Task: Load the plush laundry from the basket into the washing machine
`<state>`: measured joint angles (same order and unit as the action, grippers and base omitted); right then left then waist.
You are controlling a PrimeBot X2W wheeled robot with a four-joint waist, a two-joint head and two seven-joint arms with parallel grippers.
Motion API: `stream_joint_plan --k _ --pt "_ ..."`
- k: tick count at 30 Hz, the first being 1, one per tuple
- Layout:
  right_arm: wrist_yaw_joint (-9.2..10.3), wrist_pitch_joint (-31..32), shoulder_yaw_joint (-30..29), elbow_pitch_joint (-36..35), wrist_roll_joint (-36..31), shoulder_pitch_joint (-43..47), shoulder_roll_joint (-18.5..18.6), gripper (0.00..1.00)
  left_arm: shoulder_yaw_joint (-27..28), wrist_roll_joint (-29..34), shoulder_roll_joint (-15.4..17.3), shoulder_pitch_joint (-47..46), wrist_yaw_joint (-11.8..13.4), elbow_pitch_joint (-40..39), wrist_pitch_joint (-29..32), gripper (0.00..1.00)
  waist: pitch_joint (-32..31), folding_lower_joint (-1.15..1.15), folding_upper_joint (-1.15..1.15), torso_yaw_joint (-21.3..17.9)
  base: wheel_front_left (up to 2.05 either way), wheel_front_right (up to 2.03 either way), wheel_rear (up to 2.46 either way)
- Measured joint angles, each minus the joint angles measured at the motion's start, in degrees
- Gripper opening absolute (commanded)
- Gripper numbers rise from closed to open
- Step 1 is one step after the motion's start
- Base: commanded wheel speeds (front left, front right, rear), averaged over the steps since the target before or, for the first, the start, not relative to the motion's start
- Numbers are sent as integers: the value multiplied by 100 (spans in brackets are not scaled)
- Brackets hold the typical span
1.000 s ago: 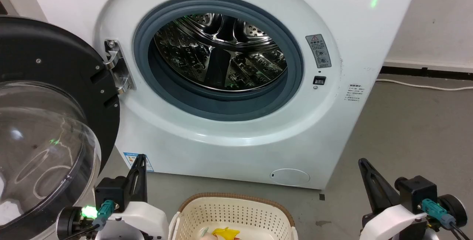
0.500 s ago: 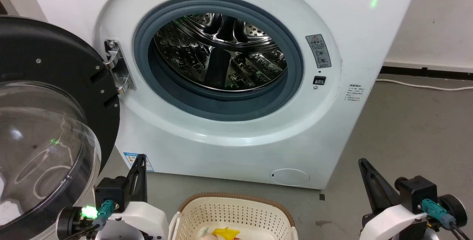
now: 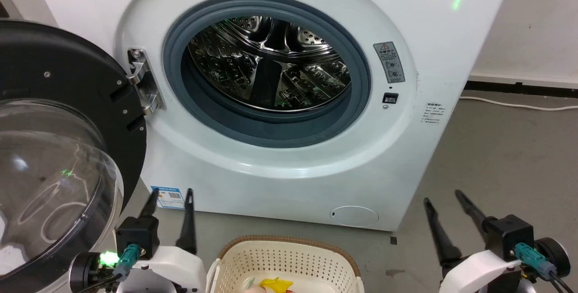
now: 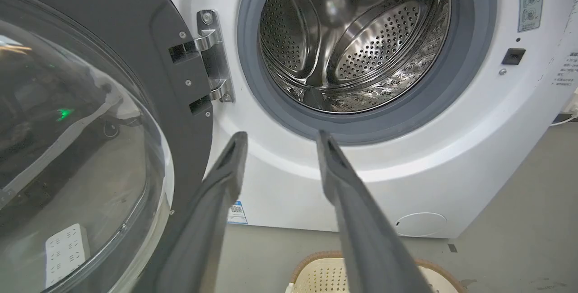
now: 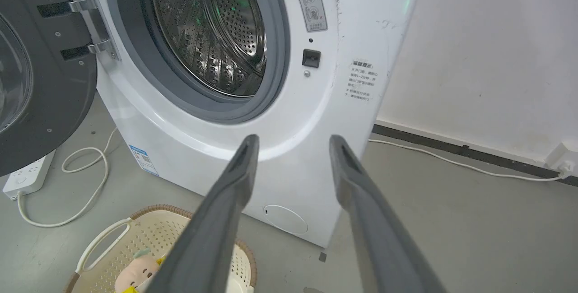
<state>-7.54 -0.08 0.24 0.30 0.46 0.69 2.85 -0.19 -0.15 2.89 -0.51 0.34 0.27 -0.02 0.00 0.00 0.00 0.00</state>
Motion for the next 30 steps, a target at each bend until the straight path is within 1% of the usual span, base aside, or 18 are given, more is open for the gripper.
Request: stream_joint_plan --k 16,23,24,30 --pt "0 -145 -85 1 205 -1 0 100 -138 -1 2 -10 0 77 -154 100 177 0 0 -78 0 0 0" --pt "0 -214 -100 -2 316 -20 0 100 -233 -2 18 -102 -10 289 -223 100 407 0 0 -177 0 0 0" --pt "0 -264 -87 -8 370 -126 0 100 -281 -9 29 -181 -58 477 -231 100 565 0 0 -255 0 0 0" --pt "0 -328 -58 -15 476 -180 0 100 -359 -13 103 -316 -112 739 -205 100 782 1 0 -374 0 0 0"
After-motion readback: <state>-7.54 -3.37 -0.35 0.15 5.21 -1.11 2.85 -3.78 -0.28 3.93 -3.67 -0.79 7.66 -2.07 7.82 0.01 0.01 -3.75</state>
